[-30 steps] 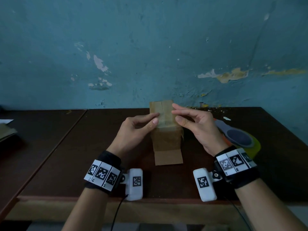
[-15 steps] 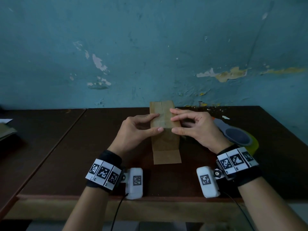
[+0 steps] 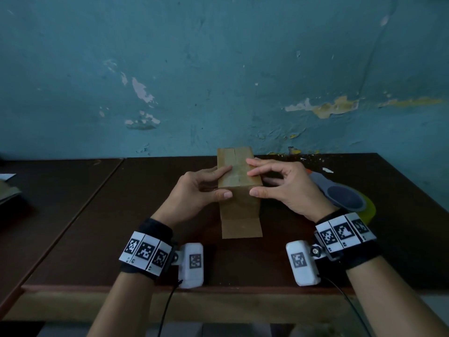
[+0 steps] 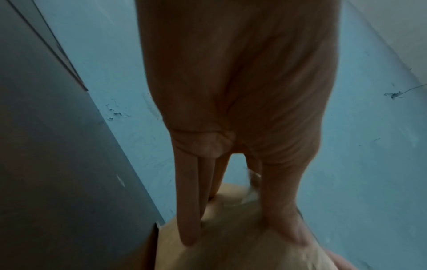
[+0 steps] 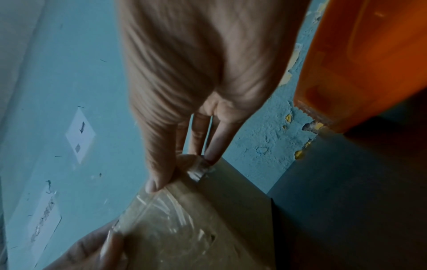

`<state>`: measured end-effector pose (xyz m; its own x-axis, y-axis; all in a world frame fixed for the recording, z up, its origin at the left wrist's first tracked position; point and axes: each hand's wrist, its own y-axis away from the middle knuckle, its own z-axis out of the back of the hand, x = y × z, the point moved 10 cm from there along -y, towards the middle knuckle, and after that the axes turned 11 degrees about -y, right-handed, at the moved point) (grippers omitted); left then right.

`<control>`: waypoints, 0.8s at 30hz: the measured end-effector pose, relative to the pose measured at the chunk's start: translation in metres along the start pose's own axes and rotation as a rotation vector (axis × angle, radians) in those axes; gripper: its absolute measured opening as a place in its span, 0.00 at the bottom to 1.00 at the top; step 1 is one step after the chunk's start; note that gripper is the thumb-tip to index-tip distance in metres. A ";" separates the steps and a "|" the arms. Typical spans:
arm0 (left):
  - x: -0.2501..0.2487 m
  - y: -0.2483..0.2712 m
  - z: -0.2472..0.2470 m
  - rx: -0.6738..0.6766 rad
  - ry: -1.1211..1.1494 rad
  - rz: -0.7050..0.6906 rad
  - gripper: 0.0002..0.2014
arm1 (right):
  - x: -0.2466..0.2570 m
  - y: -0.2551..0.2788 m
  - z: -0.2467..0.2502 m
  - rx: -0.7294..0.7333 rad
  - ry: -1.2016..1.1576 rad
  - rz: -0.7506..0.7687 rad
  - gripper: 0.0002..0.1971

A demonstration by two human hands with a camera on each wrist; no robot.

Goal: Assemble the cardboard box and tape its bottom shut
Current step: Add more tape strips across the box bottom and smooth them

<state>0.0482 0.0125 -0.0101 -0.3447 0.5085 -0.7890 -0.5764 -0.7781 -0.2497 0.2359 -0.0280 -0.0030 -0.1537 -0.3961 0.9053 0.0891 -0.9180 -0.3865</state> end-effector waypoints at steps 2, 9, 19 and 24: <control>0.004 0.003 -0.003 0.099 -0.049 -0.010 0.37 | -0.001 0.000 0.001 0.001 -0.003 -0.006 0.19; 0.006 0.006 -0.002 0.129 -0.048 -0.039 0.34 | 0.001 0.000 -0.001 0.003 -0.017 -0.009 0.19; 0.004 0.004 0.002 0.079 0.042 -0.077 0.27 | 0.008 0.002 -0.003 0.004 -0.003 0.008 0.10; 0.002 0.005 0.005 0.048 0.002 -0.082 0.26 | 0.009 0.003 -0.003 -0.013 -0.027 0.005 0.14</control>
<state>0.0409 0.0121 -0.0100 -0.2933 0.5693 -0.7680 -0.6374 -0.7152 -0.2868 0.2323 -0.0340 0.0035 -0.1269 -0.4001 0.9076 0.0768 -0.9162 -0.3932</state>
